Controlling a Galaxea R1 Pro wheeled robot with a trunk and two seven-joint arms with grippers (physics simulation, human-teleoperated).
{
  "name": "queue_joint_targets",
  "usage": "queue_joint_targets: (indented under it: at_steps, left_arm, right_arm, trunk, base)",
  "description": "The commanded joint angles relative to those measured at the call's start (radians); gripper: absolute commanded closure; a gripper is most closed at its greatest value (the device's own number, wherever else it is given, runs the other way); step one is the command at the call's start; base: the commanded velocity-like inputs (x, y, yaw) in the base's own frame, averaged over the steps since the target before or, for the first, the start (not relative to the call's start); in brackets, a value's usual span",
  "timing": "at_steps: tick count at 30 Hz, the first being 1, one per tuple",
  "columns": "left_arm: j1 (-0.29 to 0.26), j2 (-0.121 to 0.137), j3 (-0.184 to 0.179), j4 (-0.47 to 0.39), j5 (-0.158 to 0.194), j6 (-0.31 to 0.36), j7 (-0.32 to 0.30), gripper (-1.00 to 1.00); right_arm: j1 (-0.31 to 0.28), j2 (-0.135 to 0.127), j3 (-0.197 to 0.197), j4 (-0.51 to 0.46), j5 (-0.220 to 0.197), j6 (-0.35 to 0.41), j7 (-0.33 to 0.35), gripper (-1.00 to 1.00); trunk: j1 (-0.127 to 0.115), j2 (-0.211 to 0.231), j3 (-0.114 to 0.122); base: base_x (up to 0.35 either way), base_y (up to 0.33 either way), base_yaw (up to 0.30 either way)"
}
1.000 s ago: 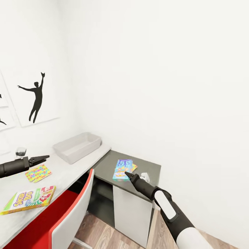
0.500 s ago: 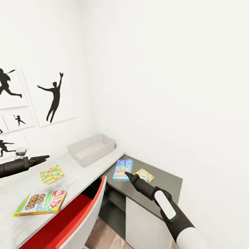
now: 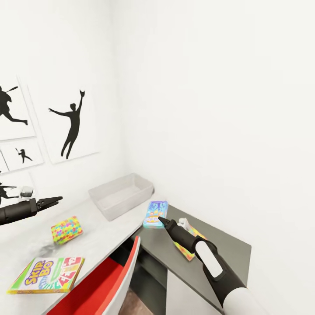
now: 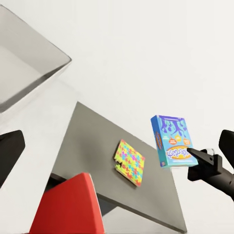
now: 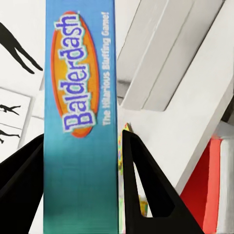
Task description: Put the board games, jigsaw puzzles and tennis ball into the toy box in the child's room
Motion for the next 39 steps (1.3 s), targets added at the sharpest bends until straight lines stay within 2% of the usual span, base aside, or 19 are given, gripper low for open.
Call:
queue_joint_targets:
  at_steps: [1,24,39]
  left_arm:
    - [-0.001,0.000,0.000,0.000,0.001,0.010,-0.003,-1.00]
    - [-0.001,0.000,0.002,0.000,0.001,0.009,-0.003,-1.00]
    - [-0.001,0.001,0.002,0.000,0.001,0.009,-0.004,-1.00]
  right_arm:
    - [-0.001,0.000,0.001,0.000,-0.009,0.002,0.000,1.00]
    - [-0.001,0.000,0.006,0.000,-0.009,-0.002,0.000,1.00]
    - [-0.001,0.000,0.006,0.000,-0.009,-0.002,0.001,1.00]
  trunk:
    - [0.001,-0.002,-0.002]
    - [0.001,-0.002,-0.002]
    - [0.001,-0.002,-0.002]
  base:
    - [0.279,0.000,0.218]
    - [0.079,0.000,0.279]
    - [0.143,0.053,0.060]
